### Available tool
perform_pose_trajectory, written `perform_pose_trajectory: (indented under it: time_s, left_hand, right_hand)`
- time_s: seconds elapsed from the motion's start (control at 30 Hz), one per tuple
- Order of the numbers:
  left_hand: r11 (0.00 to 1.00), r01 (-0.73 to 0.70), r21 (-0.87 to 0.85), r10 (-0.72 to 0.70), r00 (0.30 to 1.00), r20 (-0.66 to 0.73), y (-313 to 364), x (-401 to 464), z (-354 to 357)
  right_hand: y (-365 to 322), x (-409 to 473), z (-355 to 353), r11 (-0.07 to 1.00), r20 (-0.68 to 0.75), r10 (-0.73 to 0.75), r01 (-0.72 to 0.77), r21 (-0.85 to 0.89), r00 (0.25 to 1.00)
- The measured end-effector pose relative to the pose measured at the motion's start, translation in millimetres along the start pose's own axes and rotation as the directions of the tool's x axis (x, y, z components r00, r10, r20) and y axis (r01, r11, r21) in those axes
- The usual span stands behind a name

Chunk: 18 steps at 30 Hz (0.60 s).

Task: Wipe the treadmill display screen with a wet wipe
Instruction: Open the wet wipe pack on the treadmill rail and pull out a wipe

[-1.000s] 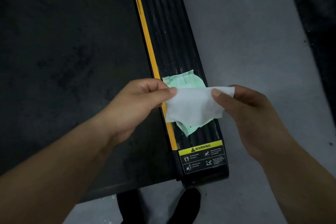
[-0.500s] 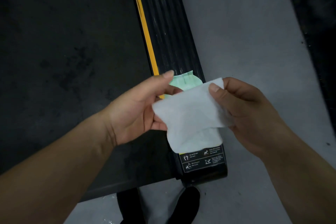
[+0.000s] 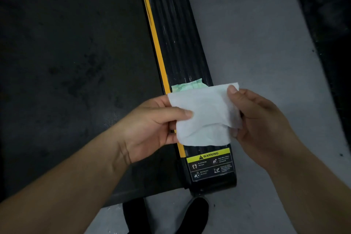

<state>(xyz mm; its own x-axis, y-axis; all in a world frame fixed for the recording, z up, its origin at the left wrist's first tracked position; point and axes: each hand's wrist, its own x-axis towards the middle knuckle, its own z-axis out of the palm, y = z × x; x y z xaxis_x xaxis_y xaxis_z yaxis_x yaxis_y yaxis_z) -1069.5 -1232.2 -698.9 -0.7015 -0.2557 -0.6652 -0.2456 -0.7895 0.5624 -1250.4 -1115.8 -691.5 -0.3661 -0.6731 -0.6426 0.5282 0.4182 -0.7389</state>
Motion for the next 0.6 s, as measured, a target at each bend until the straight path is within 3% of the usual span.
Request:
perform_pose_trajectory:
  time_s: [0.1, 0.3, 0.43, 0.6]
  left_hand:
    - [0.999, -0.042, -0.022, 0.04, 0.996, -0.086, 4, -4, 5]
    - [0.99, -0.091, 0.107, 0.103, 0.989, -0.109, 21, -14, 9]
    - [0.992, -0.128, 0.012, 0.129, 0.986, -0.102, 37, -28, 14]
    - [0.968, -0.212, -0.134, 0.208, 0.977, -0.047, 74, -58, 27]
  right_hand:
    - [1, -5, -3, 0.998, 0.126, 0.052, -0.049, -0.026, 0.991]
    - [-10, -12, -1, 0.995, 0.121, 0.062, -0.052, -0.084, 0.991]
    - [-31, -23, 1, 0.993, 0.211, 0.038, -0.014, -0.115, 0.977]
    - [-75, -49, 11, 0.996, 0.248, -0.088, 0.083, 0.028, 0.965]
